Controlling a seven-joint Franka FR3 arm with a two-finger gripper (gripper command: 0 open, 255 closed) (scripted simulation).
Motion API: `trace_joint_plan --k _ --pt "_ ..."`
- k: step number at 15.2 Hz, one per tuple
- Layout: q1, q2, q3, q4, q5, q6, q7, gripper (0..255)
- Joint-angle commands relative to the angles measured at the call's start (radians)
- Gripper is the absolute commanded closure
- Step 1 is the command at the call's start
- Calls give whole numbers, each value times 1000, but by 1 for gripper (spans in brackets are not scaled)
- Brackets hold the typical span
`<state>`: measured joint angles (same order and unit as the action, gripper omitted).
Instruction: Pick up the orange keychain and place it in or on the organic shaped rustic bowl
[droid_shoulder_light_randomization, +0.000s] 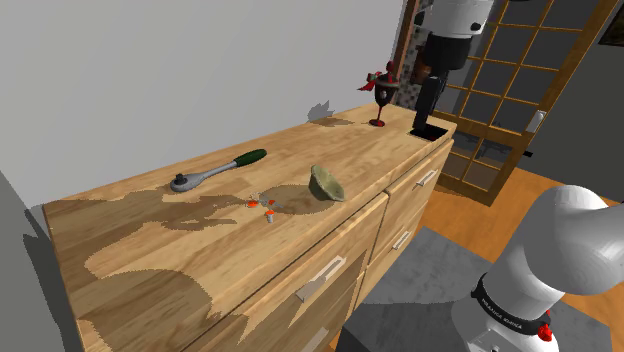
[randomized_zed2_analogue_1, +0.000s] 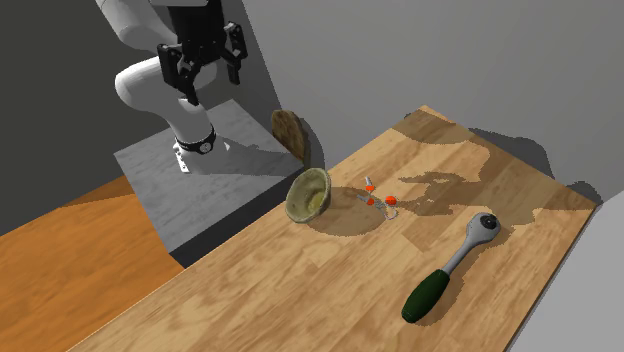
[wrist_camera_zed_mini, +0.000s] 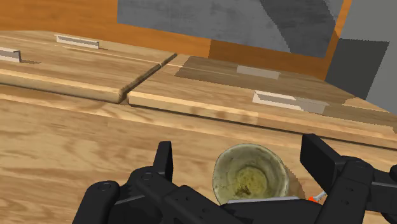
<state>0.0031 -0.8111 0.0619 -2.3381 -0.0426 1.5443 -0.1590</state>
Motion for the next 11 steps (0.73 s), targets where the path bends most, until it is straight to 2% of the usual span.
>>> trace_joint_plan --k 1,11 --pt "0 0 0 0 0 0 0 0" --pt "40 260 66 -30 67 303 51 0"
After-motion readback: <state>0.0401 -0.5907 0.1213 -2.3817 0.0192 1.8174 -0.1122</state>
